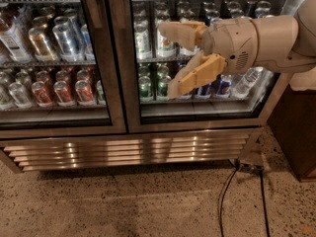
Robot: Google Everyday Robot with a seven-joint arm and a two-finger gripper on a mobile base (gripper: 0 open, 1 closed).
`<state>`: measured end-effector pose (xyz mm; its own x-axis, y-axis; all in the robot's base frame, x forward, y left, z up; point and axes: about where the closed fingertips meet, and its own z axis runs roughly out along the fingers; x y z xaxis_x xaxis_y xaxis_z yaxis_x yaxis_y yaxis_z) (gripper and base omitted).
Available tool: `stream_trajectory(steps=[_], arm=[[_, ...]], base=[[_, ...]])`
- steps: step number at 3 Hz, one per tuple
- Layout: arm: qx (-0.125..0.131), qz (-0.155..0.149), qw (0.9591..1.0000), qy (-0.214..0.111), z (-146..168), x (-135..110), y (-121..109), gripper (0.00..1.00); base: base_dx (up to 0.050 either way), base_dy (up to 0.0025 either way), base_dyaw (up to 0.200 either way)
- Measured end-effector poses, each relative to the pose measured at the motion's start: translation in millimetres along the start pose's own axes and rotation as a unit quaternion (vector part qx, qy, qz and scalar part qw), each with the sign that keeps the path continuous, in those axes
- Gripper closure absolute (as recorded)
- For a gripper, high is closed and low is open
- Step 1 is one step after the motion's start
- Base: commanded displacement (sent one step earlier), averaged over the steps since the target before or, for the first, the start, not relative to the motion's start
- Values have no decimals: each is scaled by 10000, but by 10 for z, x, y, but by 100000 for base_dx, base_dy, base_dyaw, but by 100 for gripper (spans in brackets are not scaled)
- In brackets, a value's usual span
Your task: Open left fridge door
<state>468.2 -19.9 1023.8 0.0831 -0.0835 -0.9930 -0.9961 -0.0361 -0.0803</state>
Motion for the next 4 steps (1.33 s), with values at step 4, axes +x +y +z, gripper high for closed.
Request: stream_trajectory(steps=[4], arm=[[-245,17,9994,-238,169,51,17,0]], base=[[1690,1,480]])
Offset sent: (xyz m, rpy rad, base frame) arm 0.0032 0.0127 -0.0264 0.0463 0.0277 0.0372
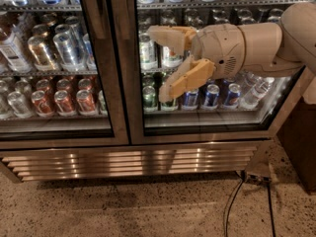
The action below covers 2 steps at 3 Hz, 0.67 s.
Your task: Open left fridge door
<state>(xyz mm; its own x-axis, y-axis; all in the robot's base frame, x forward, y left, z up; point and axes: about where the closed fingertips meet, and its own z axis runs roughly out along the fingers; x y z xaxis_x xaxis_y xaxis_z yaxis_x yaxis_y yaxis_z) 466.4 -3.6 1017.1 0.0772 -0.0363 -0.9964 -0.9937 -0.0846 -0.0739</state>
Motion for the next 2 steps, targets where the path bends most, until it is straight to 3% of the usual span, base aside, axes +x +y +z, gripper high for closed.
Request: stream_trajectory(steps=[2], arm=[[0,0,10000,0,0,0,0,0]], base=[[3395,244,14668]])
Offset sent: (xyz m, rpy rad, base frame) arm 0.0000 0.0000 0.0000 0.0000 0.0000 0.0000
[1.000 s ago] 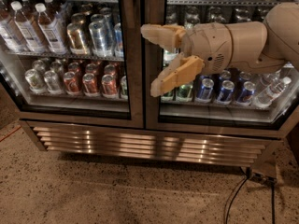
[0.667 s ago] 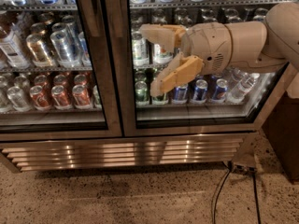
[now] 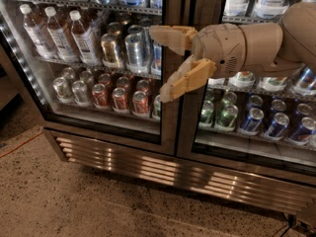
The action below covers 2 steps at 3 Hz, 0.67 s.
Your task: Open left fridge door
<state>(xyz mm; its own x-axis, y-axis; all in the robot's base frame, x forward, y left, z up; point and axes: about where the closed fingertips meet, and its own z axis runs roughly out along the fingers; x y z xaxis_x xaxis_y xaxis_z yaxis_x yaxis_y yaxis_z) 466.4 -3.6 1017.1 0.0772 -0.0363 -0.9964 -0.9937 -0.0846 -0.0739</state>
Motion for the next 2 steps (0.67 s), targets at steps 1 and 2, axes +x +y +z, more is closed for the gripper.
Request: stream_trajectory(steps=[1,2], arm=[[0,0,10000,0,0,0,0,0],[0,0,10000,0,0,0,0,0]], base=[[2997,-241,-15941],[4398,208,9541]])
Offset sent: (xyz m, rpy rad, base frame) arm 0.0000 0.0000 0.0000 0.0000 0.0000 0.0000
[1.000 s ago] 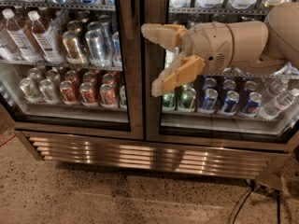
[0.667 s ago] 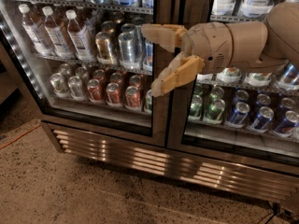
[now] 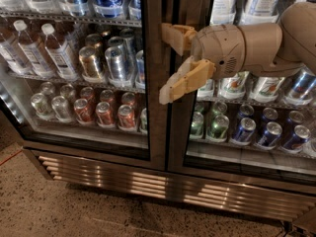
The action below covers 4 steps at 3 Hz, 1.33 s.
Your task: Open left fridge door
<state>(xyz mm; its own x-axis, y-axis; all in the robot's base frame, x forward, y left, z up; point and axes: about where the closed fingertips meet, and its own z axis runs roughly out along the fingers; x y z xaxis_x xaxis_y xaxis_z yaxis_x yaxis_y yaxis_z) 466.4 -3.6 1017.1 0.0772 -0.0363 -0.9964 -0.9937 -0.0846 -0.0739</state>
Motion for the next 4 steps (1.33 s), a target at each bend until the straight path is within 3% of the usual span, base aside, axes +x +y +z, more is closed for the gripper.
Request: stream_trajectory(steps=[1,2,4], arm=[[0,0,10000,0,0,0,0,0],[0,0,10000,0,0,0,0,0],[-1,0,10000,0,1,0,0,42]], base=[[-3841,-244,12784],[0,0,0],[0,0,0]])
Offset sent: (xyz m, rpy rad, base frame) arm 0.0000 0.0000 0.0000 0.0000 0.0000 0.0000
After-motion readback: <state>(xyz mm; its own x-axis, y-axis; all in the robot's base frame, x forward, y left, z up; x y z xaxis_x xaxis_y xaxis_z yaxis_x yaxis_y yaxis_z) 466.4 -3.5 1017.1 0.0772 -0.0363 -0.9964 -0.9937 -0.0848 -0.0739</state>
